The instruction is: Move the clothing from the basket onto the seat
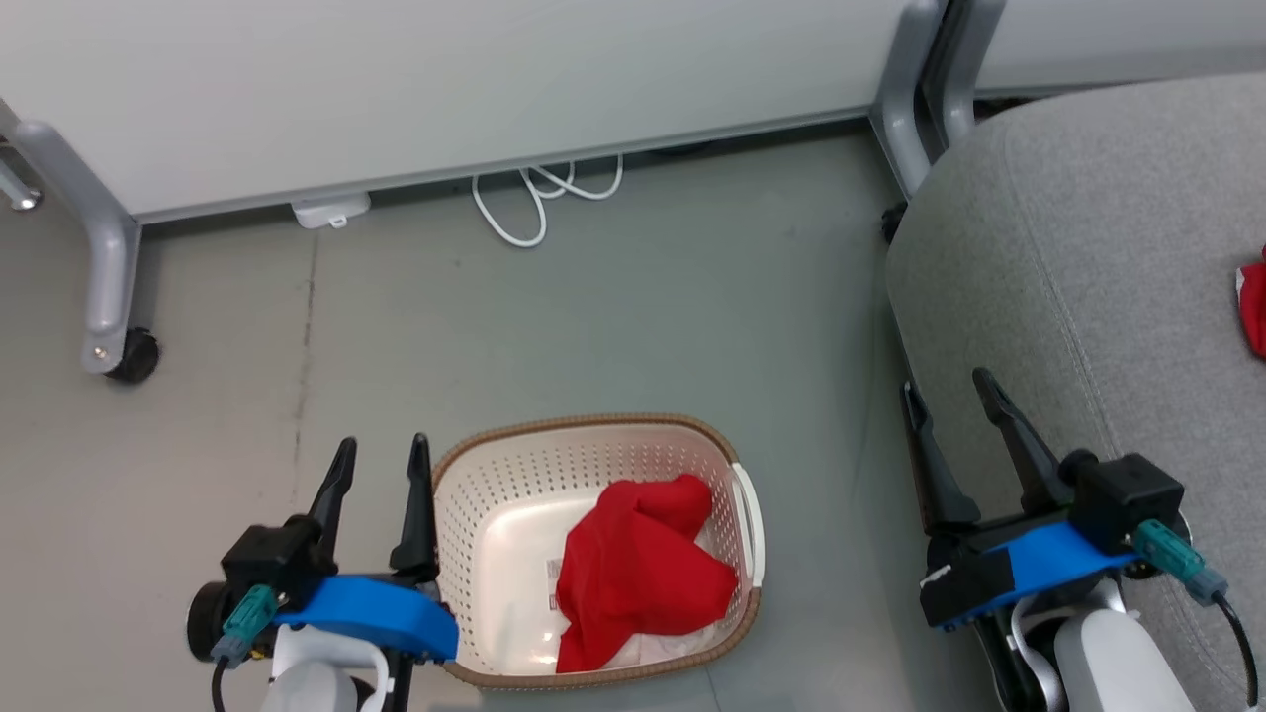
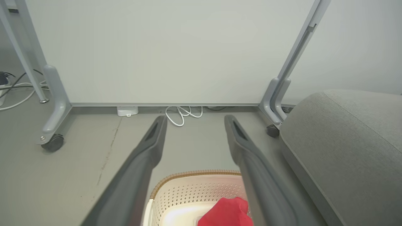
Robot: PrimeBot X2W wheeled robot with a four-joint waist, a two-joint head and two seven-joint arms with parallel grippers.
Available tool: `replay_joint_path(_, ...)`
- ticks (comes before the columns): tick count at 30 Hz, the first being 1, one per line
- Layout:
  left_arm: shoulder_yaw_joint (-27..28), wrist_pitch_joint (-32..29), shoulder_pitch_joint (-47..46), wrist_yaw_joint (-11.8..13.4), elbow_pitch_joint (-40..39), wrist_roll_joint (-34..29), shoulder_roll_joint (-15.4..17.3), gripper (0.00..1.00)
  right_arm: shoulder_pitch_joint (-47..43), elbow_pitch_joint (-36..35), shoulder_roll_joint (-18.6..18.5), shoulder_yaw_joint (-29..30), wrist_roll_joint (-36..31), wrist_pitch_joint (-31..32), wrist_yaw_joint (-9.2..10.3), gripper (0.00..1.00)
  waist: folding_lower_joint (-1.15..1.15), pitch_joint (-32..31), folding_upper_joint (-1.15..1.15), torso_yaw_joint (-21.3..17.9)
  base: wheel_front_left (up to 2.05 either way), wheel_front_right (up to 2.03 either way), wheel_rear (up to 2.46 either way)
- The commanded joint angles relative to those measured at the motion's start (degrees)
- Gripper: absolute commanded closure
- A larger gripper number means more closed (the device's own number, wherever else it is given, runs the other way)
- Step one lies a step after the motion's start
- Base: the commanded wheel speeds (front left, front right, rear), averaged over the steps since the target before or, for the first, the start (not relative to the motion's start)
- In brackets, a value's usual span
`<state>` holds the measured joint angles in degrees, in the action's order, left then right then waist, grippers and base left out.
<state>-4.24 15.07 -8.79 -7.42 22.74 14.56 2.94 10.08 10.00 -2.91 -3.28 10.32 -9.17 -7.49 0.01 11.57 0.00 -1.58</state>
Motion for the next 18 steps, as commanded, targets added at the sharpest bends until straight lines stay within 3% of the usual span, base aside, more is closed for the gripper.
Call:
replay_joint_path(1, -1.3, 0.2, -2.5, -0.1, 0.7, 0.1, 0.0, 0.00, 1.6, -0.6, 0.0, -0.4, 0.2, -0.1, -0.01, 0.00, -0.01, 4.8, 0.00, -2.2, 0.00, 0.00, 0.00)
replay_joint_path(18, -16.8, 0.2, -22.3, -0.1, 19.1, 3.2, 2.9, 0.00, 11.9, -1.5, 0.0, -7.2, 3.0, -3.3, -0.01, 0.00, -0.01, 22.9, 0.00, -10.0, 0.00, 0.00, 0.00)
